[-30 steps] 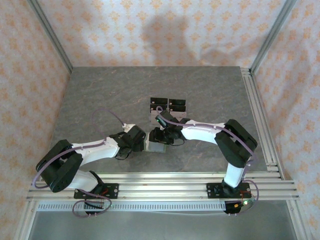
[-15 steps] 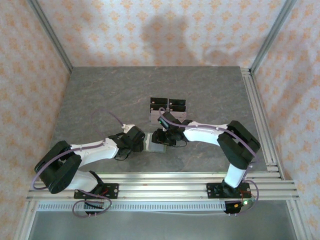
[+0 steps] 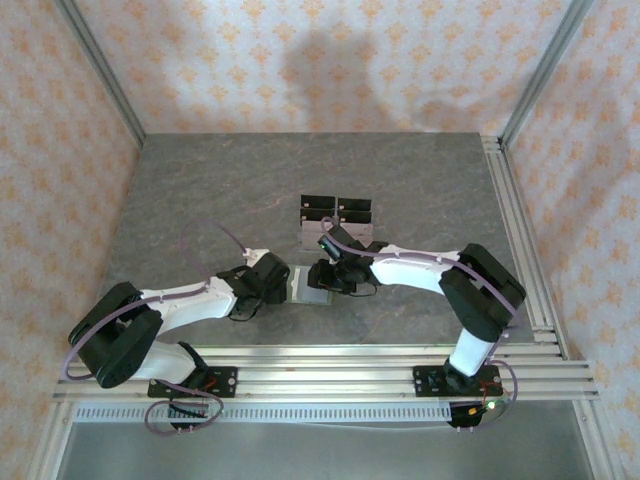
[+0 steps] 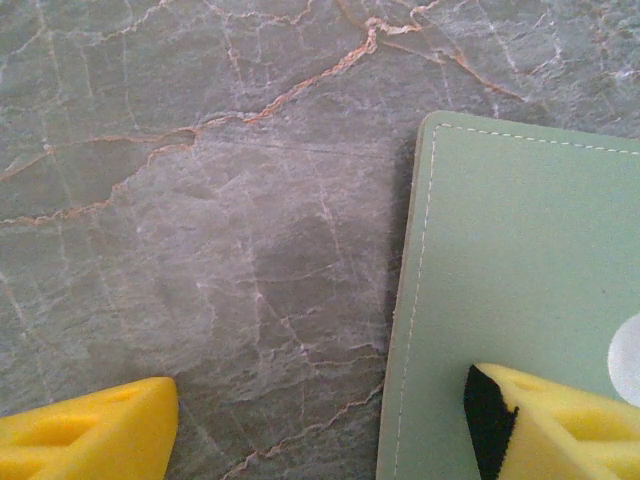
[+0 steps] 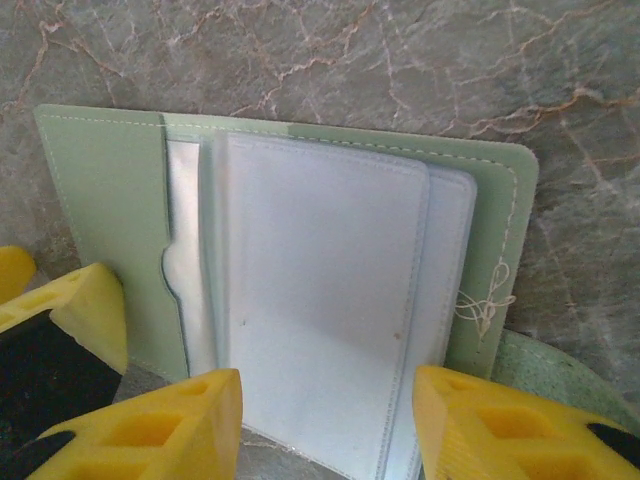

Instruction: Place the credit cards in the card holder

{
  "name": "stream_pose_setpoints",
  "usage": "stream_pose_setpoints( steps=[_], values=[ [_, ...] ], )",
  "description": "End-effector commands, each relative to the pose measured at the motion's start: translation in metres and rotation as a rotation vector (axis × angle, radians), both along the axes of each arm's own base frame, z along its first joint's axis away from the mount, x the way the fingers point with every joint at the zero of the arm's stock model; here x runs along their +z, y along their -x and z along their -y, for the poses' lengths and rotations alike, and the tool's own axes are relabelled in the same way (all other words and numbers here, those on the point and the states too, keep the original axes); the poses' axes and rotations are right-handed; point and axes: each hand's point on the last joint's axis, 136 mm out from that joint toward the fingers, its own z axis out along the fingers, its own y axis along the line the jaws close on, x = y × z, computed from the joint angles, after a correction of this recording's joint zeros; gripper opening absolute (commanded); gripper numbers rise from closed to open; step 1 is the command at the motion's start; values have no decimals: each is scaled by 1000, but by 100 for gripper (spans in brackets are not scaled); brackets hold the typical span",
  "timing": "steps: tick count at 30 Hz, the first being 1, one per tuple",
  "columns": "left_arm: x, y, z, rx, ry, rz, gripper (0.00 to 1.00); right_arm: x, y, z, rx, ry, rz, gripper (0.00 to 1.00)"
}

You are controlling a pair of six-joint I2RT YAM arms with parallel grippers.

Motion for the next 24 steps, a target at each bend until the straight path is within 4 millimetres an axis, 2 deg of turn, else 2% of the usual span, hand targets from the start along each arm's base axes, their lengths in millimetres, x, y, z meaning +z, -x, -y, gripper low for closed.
stream_pose_setpoints(
  steps=[1, 13, 19, 24],
  values=[
    [-12, 9, -4, 11, 2, -43, 75, -6, -4, -4, -2, 3, -14, 48],
    [-19, 12, 2, 4, 21, -54, 74, 10, -14, -30, 37, -79, -7, 48],
    [-15, 10, 4, 3, 28, -43, 74, 21, -19, -40, 38, -115, 1, 48],
    [-9, 9, 3, 3, 34, -28, 74, 26, -21, -41, 39, -118, 7, 48]
  ],
)
